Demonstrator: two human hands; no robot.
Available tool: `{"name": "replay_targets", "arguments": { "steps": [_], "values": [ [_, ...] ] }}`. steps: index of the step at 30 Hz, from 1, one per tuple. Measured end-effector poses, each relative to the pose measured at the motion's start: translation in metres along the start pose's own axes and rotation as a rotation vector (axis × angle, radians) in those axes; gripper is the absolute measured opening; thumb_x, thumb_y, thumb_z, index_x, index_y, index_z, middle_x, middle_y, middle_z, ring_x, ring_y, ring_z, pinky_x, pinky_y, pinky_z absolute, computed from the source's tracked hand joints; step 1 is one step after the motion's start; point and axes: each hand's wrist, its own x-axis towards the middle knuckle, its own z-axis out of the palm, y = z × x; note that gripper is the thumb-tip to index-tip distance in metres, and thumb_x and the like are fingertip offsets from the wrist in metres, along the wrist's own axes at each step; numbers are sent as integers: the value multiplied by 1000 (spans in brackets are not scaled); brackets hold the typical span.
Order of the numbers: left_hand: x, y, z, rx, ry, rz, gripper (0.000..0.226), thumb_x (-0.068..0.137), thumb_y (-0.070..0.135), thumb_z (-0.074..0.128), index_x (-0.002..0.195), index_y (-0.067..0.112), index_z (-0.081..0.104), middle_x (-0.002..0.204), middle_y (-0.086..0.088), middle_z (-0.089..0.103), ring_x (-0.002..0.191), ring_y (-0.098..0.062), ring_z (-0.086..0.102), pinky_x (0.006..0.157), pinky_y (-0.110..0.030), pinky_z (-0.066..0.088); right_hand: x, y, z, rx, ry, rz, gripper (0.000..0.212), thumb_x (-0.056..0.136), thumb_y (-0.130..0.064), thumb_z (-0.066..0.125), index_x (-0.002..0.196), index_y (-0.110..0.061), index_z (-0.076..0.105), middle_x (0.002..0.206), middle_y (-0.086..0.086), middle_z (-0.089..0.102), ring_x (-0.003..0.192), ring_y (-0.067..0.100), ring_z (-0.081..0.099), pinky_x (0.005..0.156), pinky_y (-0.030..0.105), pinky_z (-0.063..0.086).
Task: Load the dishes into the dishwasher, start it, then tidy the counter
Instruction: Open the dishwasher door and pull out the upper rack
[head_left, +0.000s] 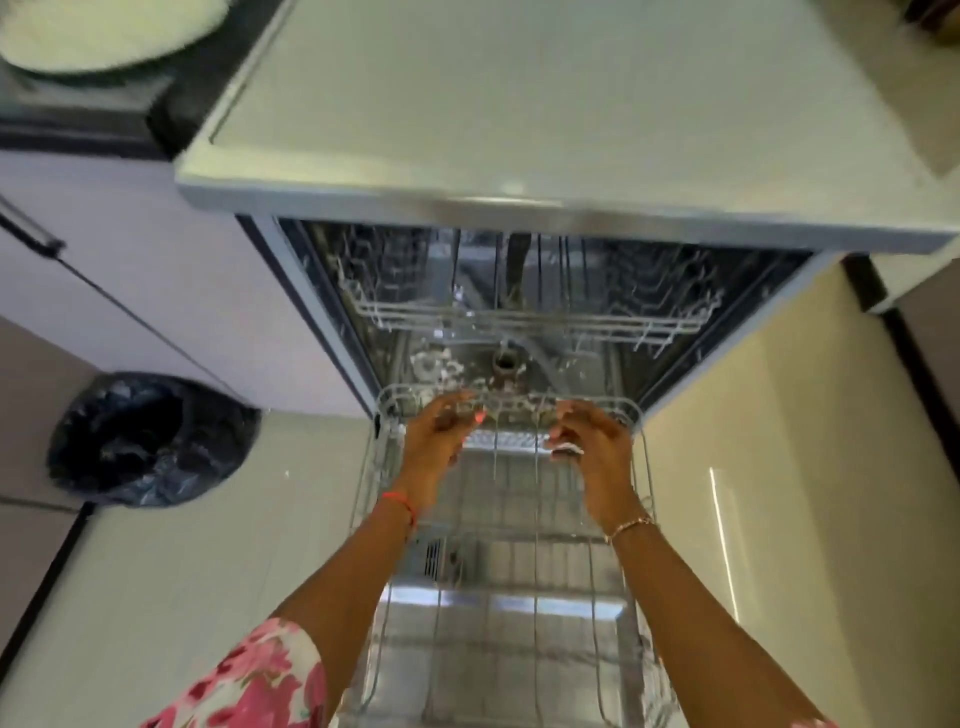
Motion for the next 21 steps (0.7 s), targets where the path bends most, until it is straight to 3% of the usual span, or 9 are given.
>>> {"name": "replay_targets", "arguments": {
  "steps": [5, 8, 11, 13, 17, 21],
  "values": [
    [80, 44, 15, 170, -26, 193, 49, 86, -3, 60, 128, 20, 49, 67, -13, 51, 50, -8, 43, 48, -15, 39, 74, -45, 25, -95, -3, -94, 24, 86, 0, 59, 101, -19, 62, 64, 2, 68, 48, 15, 61, 49, 25, 52],
    [119, 50, 23, 309, -24, 192, 35, 88, -5, 56, 121, 5, 55, 64, -5, 54, 39, 3, 45, 43, -7, 35, 108, -45, 33, -357, -16, -14, 32, 87, -4, 60, 113, -22, 57, 74, 8, 67, 54, 22, 62, 54, 32, 55],
    [137, 44, 27, 463, -65, 216, 21, 91, -2, 52, 111, -5, 59, 77, -11, 59, 43, 0, 47, 41, -6, 34, 126, -37, 38, -499, -4, -33, 15, 89, -3, 58, 101, -10, 61, 68, 8, 62, 45, 16, 58, 44, 26, 52],
    [137, 40, 29, 427, -42, 196, 17, 93, -2, 49, 106, -6, 59, 84, -14, 58, 43, 1, 49, 41, -6, 36, 132, -31, 37, -548, 21, -78, 8, 88, -5, 61, 95, -9, 61, 67, 6, 62, 39, 11, 54, 41, 25, 50],
    [129, 36, 30, 392, 0, 188, 16, 93, 0, 49, 105, -4, 58, 89, -7, 57, 59, 0, 55, 49, -8, 47, 131, -27, 33, -619, 1, -92, 10, 86, -8, 64, 96, -8, 64, 71, 5, 65, 39, 12, 58, 39, 25, 52],
    [101, 26, 25, 344, -34, 149, 13, 92, -2, 51, 102, -4, 58, 80, -3, 57, 49, 3, 55, 45, -7, 43, 106, -19, 24, -514, -18, -53, 10, 85, 0, 63, 95, 1, 62, 72, 14, 64, 34, 9, 51, 33, 22, 45]
  ]
}}
